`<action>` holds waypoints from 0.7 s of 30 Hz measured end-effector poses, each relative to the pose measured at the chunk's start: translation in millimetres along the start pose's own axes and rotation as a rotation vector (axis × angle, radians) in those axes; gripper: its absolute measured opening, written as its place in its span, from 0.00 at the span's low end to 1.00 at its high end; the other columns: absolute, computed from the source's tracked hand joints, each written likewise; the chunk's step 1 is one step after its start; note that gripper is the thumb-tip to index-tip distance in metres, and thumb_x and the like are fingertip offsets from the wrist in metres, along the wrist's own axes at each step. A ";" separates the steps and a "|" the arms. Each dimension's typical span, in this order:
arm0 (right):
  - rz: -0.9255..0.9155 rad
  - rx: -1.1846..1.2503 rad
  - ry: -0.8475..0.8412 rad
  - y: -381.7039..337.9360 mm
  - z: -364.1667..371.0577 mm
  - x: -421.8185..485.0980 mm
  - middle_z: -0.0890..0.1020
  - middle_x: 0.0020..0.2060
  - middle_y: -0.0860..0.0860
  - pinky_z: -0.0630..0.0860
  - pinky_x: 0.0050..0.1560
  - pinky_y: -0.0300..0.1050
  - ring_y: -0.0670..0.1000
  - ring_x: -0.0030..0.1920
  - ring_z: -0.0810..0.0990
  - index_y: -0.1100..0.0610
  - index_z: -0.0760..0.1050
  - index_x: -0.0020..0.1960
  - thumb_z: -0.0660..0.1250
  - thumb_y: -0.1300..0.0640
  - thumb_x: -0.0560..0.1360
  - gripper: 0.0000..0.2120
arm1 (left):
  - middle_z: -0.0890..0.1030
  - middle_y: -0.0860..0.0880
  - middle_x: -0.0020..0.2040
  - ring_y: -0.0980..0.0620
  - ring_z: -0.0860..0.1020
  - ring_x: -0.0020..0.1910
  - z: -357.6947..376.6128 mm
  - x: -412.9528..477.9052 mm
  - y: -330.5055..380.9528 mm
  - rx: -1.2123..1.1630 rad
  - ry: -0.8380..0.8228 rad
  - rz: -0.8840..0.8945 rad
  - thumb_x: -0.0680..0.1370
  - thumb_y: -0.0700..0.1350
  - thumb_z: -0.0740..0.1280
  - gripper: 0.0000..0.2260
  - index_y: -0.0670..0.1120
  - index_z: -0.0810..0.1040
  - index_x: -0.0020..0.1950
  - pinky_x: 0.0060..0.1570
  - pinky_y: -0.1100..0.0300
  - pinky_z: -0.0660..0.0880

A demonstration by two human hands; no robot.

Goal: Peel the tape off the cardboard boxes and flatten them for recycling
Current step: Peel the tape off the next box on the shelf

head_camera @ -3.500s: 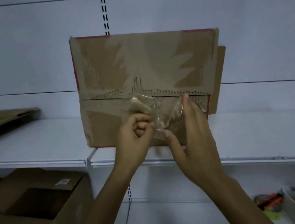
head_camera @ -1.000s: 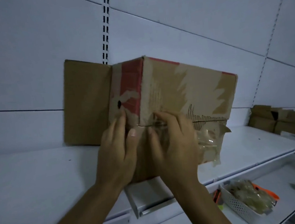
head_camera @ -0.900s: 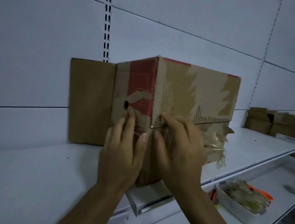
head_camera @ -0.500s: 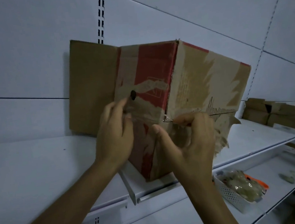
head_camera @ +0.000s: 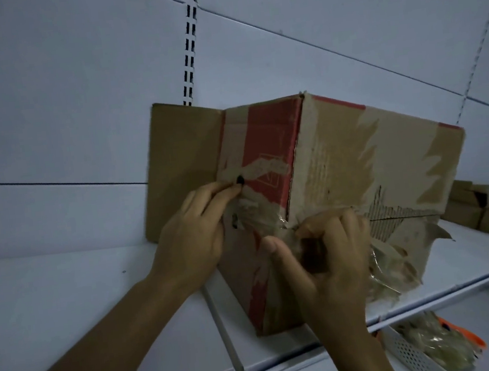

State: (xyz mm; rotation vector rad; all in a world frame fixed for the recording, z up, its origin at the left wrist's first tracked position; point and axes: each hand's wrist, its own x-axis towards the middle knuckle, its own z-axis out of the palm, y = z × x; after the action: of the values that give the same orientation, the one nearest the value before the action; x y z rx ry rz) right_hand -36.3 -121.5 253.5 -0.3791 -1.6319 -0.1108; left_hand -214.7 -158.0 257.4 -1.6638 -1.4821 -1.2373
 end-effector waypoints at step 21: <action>-0.030 0.068 -0.053 8.7 -1.8 8.8 0.70 0.36 0.47 0.67 0.39 0.54 0.52 0.40 0.68 0.51 0.68 0.39 0.70 0.44 0.71 0.14 | 0.83 0.52 0.43 0.65 0.79 0.35 -20.4 -3.2 29.6 -0.807 -0.148 -0.946 0.76 0.35 0.65 0.10 0.49 0.82 0.46 0.32 0.75 0.72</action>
State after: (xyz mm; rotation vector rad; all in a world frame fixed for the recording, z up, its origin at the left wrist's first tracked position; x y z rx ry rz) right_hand -32.4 -112.3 261.0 -0.3079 -1.6897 -0.0679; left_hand -191.2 -183.5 267.1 -1.5066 -2.1422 -2.5176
